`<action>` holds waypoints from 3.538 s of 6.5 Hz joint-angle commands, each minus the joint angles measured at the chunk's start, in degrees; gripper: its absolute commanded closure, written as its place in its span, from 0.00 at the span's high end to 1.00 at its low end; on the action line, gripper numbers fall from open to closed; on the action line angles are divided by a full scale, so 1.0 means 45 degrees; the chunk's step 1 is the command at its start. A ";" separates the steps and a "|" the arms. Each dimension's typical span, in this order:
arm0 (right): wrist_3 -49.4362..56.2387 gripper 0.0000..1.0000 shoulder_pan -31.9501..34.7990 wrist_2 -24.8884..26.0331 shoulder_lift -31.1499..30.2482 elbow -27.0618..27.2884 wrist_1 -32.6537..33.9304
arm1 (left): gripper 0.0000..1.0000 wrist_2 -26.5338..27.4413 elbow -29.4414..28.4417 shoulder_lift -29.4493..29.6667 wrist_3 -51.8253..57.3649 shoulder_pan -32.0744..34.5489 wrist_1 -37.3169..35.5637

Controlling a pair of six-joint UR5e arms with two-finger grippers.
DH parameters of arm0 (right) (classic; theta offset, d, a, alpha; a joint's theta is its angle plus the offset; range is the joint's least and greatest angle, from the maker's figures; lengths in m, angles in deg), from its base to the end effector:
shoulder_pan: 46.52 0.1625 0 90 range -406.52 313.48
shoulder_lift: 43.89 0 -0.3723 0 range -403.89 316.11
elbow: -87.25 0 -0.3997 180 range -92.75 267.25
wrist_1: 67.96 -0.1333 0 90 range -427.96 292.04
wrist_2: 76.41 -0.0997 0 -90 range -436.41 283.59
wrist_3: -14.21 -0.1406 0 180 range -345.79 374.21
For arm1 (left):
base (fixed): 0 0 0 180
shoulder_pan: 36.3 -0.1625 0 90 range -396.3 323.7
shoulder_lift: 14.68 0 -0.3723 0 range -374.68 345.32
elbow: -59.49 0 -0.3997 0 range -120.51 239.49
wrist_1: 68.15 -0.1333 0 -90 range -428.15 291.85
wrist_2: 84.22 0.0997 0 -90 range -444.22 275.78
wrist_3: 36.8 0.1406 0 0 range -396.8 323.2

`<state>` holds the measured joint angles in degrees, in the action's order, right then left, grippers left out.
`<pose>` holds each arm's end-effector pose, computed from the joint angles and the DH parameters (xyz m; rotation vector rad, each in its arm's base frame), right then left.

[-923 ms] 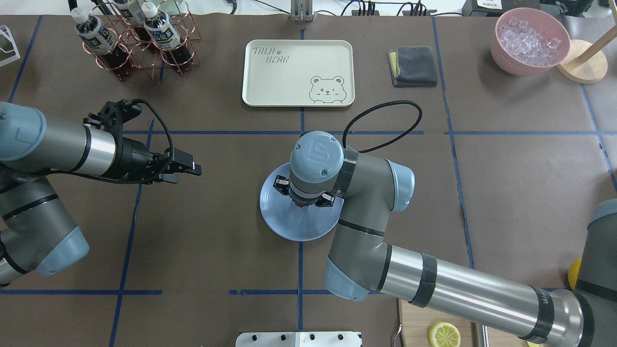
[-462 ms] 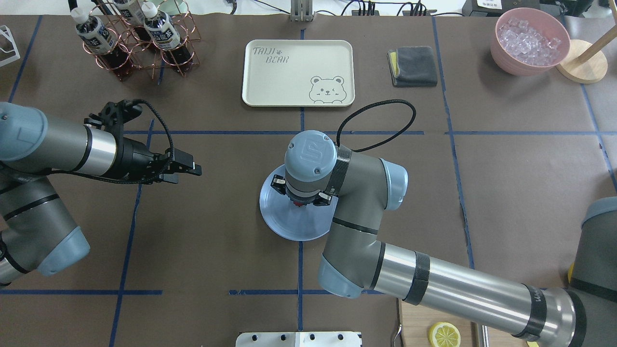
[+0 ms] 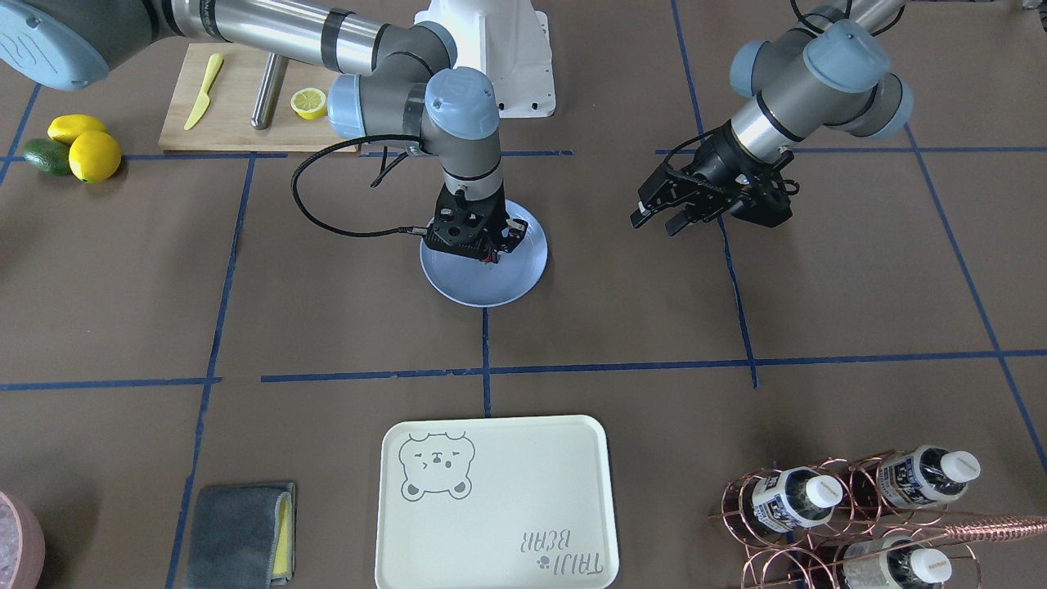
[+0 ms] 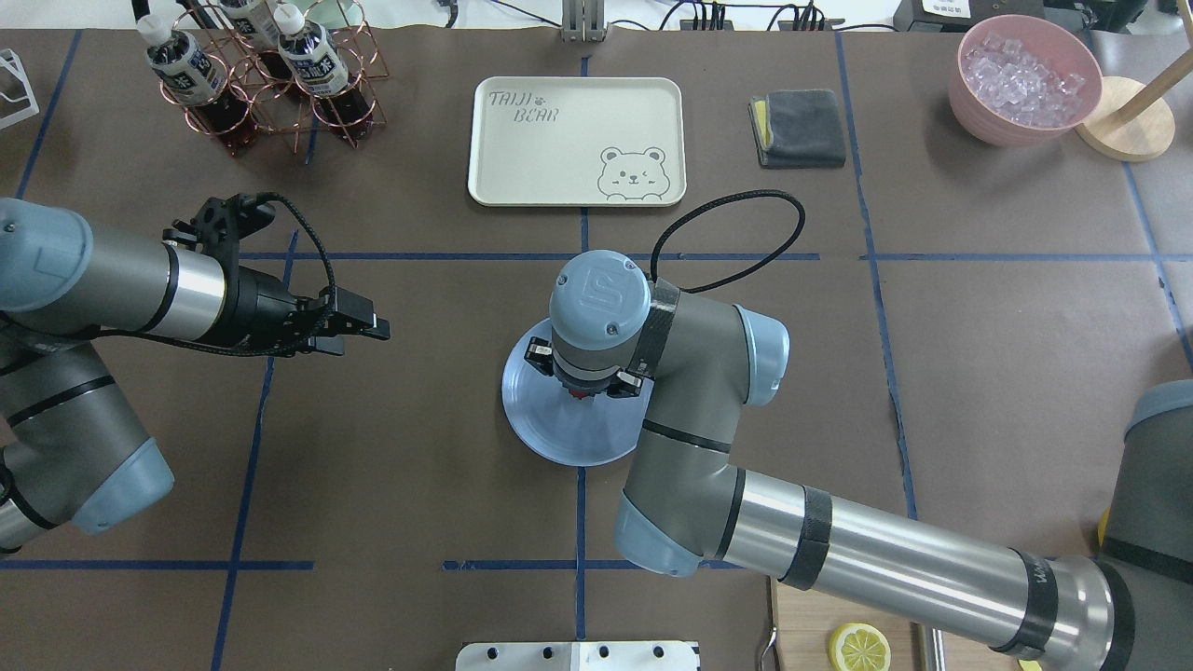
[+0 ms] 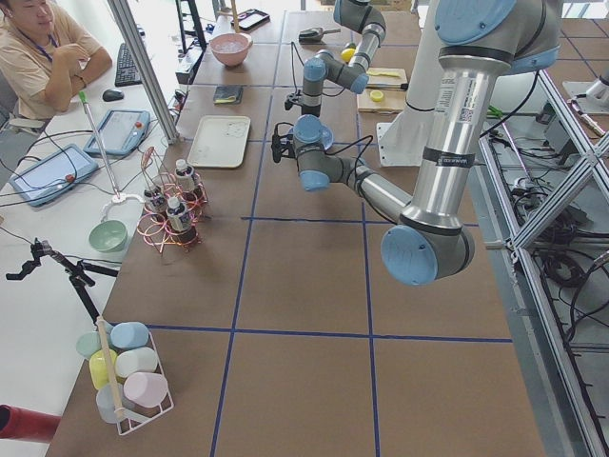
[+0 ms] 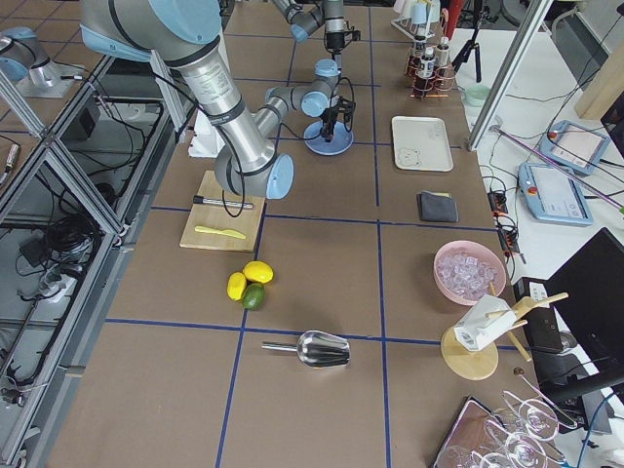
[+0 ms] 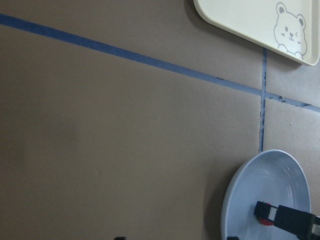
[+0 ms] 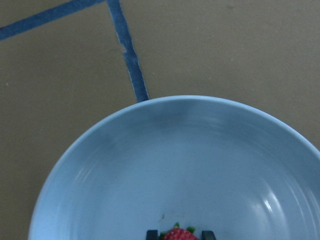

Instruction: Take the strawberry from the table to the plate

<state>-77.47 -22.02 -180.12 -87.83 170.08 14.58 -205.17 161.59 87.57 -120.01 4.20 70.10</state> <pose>-0.6381 -0.4007 0.1920 -0.0626 -0.8376 0.3332 0.4075 -0.4283 0.3024 0.0686 1.3113 -0.1594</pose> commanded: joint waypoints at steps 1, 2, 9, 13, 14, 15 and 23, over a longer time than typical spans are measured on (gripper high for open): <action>0.0000 0.00 0.0003 0.0000 -0.0019 0.0129 0.0329 | 0.74 0.0004 0.0026 -0.0008 -0.0006 0.0004 0.0000; 0.0000 0.00 0.0003 0.0000 -0.0097 0.0110 0.0311 | 0.74 0.0004 0.0026 -0.0027 -0.0006 0.0004 0.0000; 0.0020 1.00 0.0080 0.0196 -0.0503 0.1176 0.0389 | 0.75 -0.0015 -0.0013 -0.0066 0.0014 0.0004 0.0000; 0.3618 1.00 0.2026 -0.1634 -0.6117 0.6467 0.0311 | 0.75 -0.0035 0.0201 -0.2186 0.5168 0.1052 -0.0058; 0.5625 1.00 0.3194 -0.2433 -0.7795 0.7192 0.0214 | 0.75 -0.0054 0.0202 -0.3181 0.7510 0.1852 -0.0058; 0.7830 1.00 0.4637 -0.3369 -0.9030 0.7412 0.0194 | 0.75 -0.0789 0.0009 -0.4004 1.0298 0.3271 -0.0116; 2.0546 1.00 1.2873 -0.6621 -1.2245 0.4856 0.0974 | 1.00 -0.3999 -0.0911 -0.3184 2.2162 1.1703 -1.2072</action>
<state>13.31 34.76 -209.51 -142.48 192.20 18.13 -220.88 157.65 75.94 -20.74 56.41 17.51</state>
